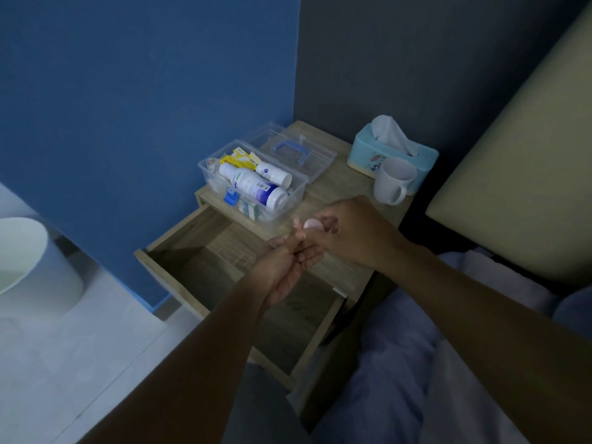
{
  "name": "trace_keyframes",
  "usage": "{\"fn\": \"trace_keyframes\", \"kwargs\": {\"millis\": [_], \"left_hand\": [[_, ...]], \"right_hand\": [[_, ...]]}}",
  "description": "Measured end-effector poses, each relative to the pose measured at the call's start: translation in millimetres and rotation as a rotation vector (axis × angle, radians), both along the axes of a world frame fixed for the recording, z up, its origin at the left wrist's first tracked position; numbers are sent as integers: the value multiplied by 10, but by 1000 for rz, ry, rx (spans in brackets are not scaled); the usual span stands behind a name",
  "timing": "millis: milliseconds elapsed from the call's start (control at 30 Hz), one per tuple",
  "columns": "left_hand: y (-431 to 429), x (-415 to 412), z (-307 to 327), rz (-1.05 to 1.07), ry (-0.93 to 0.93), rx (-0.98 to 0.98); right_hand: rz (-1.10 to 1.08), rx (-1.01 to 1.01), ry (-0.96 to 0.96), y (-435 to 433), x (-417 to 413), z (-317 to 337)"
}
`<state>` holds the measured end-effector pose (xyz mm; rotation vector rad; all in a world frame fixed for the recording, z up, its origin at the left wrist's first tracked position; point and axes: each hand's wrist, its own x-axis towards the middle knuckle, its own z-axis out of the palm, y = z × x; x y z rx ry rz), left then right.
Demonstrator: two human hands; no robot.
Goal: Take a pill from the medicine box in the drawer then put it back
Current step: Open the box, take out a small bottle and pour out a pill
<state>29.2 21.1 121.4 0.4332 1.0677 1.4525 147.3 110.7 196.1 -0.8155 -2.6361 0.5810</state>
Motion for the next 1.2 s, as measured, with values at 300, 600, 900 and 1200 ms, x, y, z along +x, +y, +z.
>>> {"fn": "trace_keyframes", "kwargs": {"millis": [300,600,900,1200], "left_hand": [[2,-64,-137,93,-141,-50],[101,-149,-206,123,-136,-65],[434,-140,-439,78,689,-77],[630,-107,-735,-95,1274,-73]], "right_hand": [[-25,-103,205,161,118,-144],[-435,-321,364,253,418,-869],[-515,-292,301,141,513,-1314],[-476,-163,184,209,592,-1505]]}}
